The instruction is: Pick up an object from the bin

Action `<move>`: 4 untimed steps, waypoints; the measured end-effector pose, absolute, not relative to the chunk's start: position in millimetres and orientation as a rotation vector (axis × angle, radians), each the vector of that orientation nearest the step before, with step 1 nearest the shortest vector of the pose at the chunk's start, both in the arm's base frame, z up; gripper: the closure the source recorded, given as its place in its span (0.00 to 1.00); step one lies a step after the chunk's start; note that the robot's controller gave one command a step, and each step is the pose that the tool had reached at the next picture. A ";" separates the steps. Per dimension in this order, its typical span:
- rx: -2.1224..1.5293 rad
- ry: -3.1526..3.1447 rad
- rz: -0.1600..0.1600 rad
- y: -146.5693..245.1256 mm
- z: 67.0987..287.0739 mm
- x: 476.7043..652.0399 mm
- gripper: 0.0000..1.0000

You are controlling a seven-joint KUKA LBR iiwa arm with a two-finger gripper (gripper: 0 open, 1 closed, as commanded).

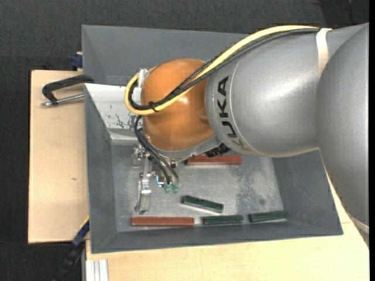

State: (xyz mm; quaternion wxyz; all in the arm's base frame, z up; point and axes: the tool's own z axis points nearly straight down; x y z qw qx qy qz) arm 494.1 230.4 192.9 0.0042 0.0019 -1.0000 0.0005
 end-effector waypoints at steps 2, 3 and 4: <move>0.135 -3.143 -0.003 168.4 119.7 504.8 0.00; 0.162 -3.134 0.001 132.2 69.2 504.1 0.00; 0.166 -3.138 -0.003 128.9 86.7 498.5 0.00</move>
Offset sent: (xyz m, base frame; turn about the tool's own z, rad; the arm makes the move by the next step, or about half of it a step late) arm 0.0111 -0.0757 -0.0901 -0.0923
